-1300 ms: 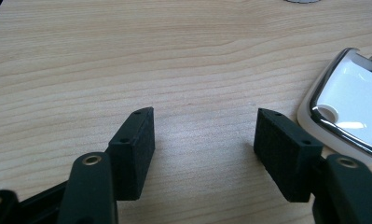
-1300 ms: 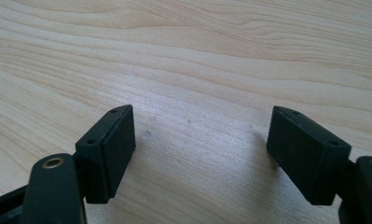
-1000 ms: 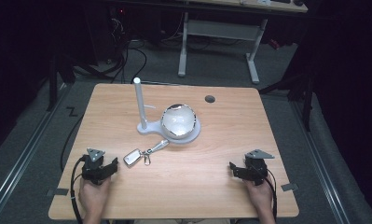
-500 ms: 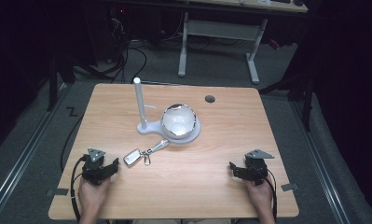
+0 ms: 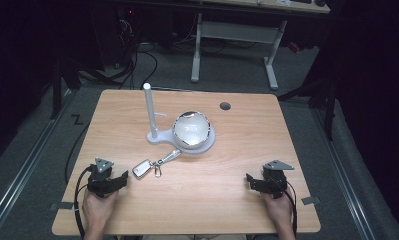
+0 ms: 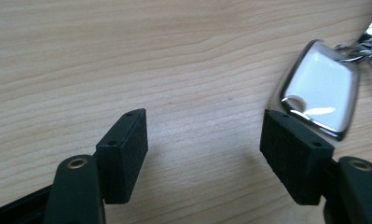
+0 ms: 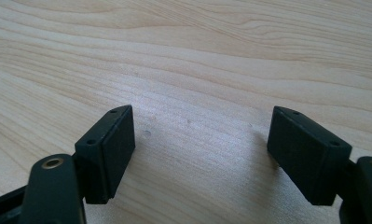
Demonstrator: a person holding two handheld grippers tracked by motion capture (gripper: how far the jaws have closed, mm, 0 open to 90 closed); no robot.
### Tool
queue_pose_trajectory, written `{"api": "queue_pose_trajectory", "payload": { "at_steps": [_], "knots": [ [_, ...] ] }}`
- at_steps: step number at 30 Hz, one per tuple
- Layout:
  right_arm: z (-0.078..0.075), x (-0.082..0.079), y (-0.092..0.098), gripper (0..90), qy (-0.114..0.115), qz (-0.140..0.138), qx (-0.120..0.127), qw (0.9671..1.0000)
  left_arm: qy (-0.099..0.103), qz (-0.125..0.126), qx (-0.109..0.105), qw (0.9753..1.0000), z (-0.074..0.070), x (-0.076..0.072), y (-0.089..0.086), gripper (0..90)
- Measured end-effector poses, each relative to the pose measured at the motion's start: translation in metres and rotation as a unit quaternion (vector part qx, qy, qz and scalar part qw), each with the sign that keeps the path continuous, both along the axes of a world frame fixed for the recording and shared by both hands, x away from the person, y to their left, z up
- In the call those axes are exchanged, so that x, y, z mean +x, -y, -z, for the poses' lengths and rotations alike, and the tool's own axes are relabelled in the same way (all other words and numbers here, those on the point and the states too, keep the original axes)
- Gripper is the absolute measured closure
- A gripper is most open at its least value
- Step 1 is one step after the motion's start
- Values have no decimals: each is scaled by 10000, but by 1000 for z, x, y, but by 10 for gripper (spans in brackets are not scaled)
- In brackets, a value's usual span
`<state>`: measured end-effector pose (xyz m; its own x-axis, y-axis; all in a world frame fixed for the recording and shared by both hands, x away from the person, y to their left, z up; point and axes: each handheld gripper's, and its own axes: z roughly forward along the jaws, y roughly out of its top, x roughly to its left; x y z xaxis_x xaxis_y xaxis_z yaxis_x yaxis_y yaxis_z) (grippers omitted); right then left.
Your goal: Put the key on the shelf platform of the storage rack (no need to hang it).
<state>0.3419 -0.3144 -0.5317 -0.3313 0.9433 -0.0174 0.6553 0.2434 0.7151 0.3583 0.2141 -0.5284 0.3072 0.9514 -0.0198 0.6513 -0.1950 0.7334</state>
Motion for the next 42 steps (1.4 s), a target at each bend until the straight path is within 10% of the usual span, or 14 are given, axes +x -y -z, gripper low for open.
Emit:
{"api": "queue_pose_trajectory", "payload": {
  "at_steps": [21,42],
  "knots": [
    [0,0,0,235,1,-7,-1,10000,197,663,-269,9972,-24,-5,21,305],
    [0,0,0,235,8,-8,-11,10000,30,1009,12,9949,-18,12,54,302]
  ]
}}
